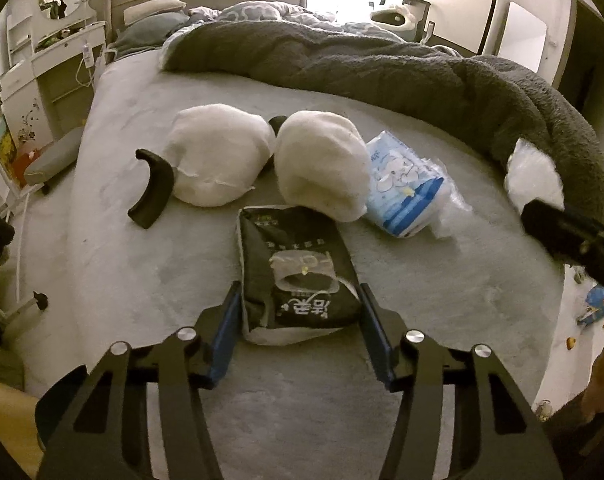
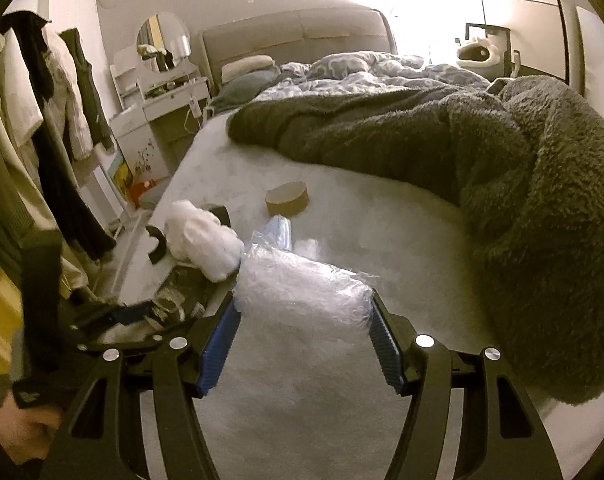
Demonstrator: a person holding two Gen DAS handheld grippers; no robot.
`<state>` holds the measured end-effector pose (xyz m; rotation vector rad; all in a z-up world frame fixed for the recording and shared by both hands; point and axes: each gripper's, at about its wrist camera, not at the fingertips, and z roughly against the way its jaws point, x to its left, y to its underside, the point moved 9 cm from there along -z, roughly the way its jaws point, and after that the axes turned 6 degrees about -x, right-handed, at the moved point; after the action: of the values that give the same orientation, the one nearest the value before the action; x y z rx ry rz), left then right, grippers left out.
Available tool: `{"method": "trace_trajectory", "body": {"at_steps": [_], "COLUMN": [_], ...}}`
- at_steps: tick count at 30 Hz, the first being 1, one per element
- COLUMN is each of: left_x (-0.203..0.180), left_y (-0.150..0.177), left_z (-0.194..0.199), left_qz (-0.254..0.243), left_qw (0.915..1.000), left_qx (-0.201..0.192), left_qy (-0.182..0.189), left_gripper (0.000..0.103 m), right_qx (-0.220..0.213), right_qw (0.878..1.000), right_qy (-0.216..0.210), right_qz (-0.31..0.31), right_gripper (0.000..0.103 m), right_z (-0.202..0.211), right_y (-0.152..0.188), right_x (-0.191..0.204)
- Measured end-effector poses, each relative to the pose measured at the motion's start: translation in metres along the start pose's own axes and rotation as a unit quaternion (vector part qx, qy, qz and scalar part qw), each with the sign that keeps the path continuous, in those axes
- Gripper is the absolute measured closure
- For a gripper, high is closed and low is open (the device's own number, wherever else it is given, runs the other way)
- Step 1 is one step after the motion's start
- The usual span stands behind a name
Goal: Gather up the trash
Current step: 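Lift the bubble-wrap packet with the right tool while the left tool grasps the black snack bag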
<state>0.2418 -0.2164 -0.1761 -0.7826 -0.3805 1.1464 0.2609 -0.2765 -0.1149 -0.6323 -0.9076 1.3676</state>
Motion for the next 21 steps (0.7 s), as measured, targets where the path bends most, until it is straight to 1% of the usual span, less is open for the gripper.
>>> {"method": "trace_trajectory", "body": {"at_steps": [5, 11, 15, 18, 21], "left_x": [-0.001, 0.004, 0.014, 0.025, 0.042], "left_y": [0.000, 0.005, 0.013, 0.018, 0.021], "left_z": [0.007, 0.023, 0.036, 0.046, 0.057], "left_qz": [-0.009, -0.032, -0.033, -0.027, -0.020], "left_qw": [0.9999, 0.9995, 0.9994, 0.9996, 0.9997], "left_qx": [-0.003, -0.003, 0.002, 0.002, -0.003], "left_qy": [0.009, 0.008, 0.003, 0.000, -0.015], "left_gripper": [0.048, 0.048, 0.048, 0.048, 0.048], "right_qx": [-0.011, -0.020, -0.024, -0.028, -0.030], "right_qw": [1.000, 1.000, 0.999, 0.998, 0.997], "right_qy": [-0.007, -0.021, -0.038, -0.051, -0.064], "right_qz": [0.002, -0.011, -0.015, -0.002, 0.007], "right_gripper": [0.039, 0.039, 0.039, 0.039, 0.039], "right_z": [0.003, 0.004, 0.002, 0.003, 0.003], "right_y": [-0.008, -0.016, -0.021, -0.026, -0.031], "right_x": [0.009, 0.019, 0.040, 0.063, 0.084]}}
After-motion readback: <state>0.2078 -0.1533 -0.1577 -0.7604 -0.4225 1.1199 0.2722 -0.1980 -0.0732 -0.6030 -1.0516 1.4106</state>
